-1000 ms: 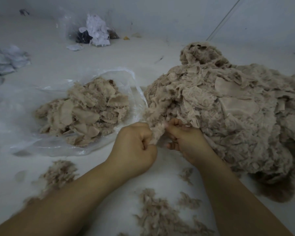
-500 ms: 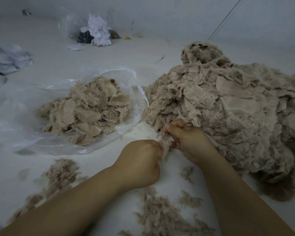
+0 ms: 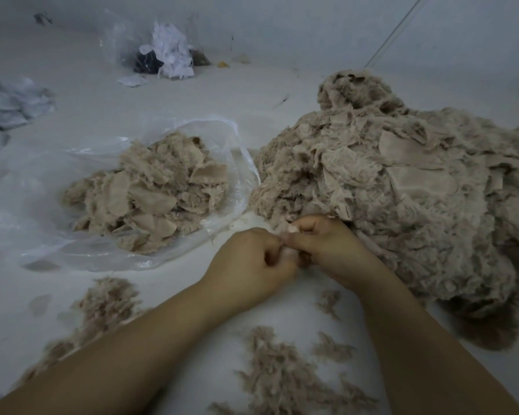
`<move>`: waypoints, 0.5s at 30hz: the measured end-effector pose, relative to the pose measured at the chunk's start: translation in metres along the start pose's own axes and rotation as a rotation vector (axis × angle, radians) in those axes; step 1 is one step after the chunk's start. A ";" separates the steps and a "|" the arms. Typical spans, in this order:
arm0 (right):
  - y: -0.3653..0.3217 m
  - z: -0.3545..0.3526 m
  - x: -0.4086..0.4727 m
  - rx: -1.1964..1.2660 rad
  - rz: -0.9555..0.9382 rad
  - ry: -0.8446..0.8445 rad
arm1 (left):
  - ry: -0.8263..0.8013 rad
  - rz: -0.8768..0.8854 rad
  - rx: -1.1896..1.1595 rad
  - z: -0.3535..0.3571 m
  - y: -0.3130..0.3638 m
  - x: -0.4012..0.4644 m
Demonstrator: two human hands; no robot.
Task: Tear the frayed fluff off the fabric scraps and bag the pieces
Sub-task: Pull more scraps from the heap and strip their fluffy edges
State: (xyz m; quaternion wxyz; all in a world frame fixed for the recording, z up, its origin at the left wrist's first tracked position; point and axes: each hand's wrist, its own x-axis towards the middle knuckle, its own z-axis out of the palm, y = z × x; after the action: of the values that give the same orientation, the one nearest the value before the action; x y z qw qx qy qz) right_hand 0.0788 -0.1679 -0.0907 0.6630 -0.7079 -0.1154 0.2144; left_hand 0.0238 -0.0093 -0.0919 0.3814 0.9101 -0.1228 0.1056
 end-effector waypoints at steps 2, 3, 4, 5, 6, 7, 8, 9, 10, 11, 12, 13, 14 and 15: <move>0.000 0.000 -0.001 -0.003 -0.017 -0.010 | 0.105 -0.203 -0.218 -0.001 -0.002 0.011; 0.000 0.000 -0.002 -0.017 -0.018 -0.013 | 0.125 -0.276 -0.286 -0.001 -0.004 0.016; 0.000 0.000 -0.002 -0.034 -0.013 -0.015 | 0.101 -0.311 -0.316 -0.001 -0.005 0.021; 0.000 0.000 -0.002 -0.051 -0.006 -0.015 | 0.056 -0.307 -0.310 0.000 -0.005 0.025; -0.001 0.000 -0.002 -0.068 0.002 -0.011 | 0.022 -0.289 -0.299 0.001 -0.005 0.029; 0.000 0.000 -0.002 -0.077 0.007 -0.002 | 0.019 -0.281 -0.306 0.003 -0.005 0.032; 0.000 0.000 -0.002 -0.075 0.016 0.008 | 0.039 -0.302 -0.344 0.006 -0.007 0.034; 0.000 0.000 -0.001 -0.057 0.026 0.015 | 0.070 -0.346 -0.407 0.008 -0.009 0.036; 0.000 0.000 -0.001 -0.030 0.038 0.022 | 0.112 -0.397 -0.469 0.010 -0.012 0.038; 0.000 0.000 -0.001 -0.006 0.044 0.026 | 0.154 -0.437 -0.511 0.012 -0.014 0.038; 0.000 0.000 -0.001 0.006 0.047 0.026 | 0.186 -0.465 -0.521 0.013 -0.015 0.037; 0.001 -0.001 0.000 0.009 0.048 0.024 | 0.206 -0.479 -0.512 0.015 -0.016 0.036; 0.000 -0.001 0.000 0.011 0.052 0.021 | 0.223 -0.492 -0.505 0.016 -0.016 0.035; 0.000 -0.001 0.000 0.018 0.056 0.019 | 0.241 -0.517 -0.512 0.016 -0.015 0.035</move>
State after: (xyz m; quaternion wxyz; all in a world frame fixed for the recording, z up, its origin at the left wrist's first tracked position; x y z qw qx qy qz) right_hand 0.0799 -0.1689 -0.0904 0.6641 -0.7069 -0.0874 0.2272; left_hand 0.0636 -0.0153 -0.1030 0.6221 0.7674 0.1342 0.0782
